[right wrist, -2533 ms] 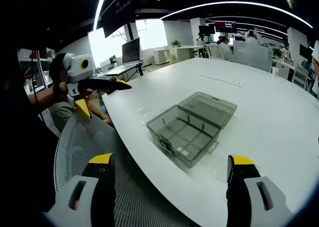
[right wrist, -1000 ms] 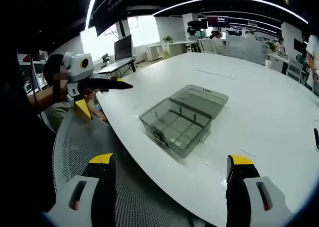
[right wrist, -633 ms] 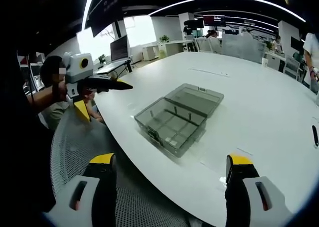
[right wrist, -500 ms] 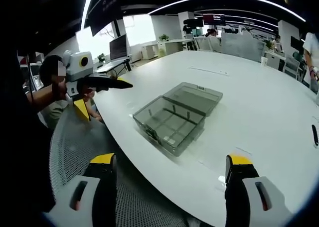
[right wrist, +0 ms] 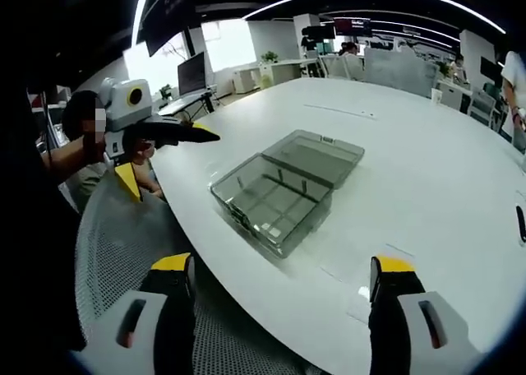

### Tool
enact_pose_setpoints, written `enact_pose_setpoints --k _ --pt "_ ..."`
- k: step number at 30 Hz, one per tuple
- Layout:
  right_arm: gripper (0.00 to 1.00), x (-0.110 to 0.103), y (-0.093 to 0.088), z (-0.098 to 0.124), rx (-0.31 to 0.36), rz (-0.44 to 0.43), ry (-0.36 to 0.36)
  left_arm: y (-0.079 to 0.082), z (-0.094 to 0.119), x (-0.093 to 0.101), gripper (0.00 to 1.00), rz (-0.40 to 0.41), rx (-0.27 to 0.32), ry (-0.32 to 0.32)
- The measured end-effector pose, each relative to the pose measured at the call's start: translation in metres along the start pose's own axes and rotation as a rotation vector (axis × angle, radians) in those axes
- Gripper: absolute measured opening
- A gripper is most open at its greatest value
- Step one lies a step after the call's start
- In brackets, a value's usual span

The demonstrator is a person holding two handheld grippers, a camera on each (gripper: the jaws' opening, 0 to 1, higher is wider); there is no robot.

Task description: Insert the divider into the dual guide fixture by aligning both edges with the guide slots and pushing it downward to the bottom, including one-sided entry, uneven engagement, binding, and posture correction.

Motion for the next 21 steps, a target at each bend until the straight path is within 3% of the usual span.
enact_pose_setpoints --k 21 --pt "0.83 0.011 -0.010 -0.003 -0.013 -0.011 -0.034 0.002 -0.020 0.013 0.99 -0.008 -0.028 -0.060"
Point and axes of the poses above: the point that each gripper's makers call its tool centre point, and the gripper's own axes: z roughly backward along the fingers, x roughly to its right, y roughly out of its top, the point moved 8 cm from there along z, roughly backward along the fingers, and after that the axes turned 13 degrees about -y, right-handed, at the moved point
